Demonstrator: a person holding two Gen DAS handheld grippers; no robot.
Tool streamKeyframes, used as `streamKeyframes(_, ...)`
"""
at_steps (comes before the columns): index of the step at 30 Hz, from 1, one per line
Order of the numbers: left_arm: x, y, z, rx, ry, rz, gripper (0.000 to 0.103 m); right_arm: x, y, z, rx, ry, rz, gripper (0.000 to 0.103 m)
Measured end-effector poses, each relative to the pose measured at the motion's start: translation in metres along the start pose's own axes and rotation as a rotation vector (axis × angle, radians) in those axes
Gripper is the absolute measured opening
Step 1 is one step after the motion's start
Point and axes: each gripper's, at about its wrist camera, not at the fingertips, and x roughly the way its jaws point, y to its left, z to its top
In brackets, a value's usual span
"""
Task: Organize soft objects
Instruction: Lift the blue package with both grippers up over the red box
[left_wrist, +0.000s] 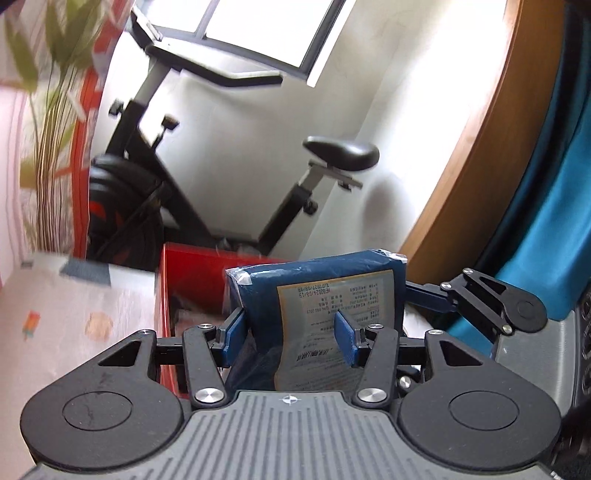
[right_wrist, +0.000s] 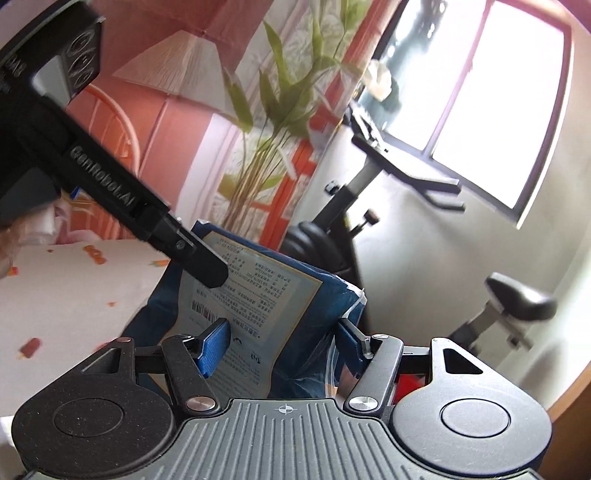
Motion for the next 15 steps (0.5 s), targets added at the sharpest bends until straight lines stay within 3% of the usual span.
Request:
streamKeyframes(5, 0.0, -0.006, 0.034, 0.017, -0.093, -0.007, 0.053, 0.006, -0.014, 0.018, -0.065, -0.071, -0.076, 0.059)
streamKeyframes(11, 0.004, -0.019, 0.062, 0.049, -0.193, -0.03, 0.053, 0.011, -0.041, 0.035, -0.037, -0.176, -0.169, 0.059)
streamKeyframes(15, 0.021, -0.018, 0.061, 0.071, -0.199, -0.019, 0.053, 0.021, -0.049, 0.033, -0.07, -0.217, -0.226, 0.059)
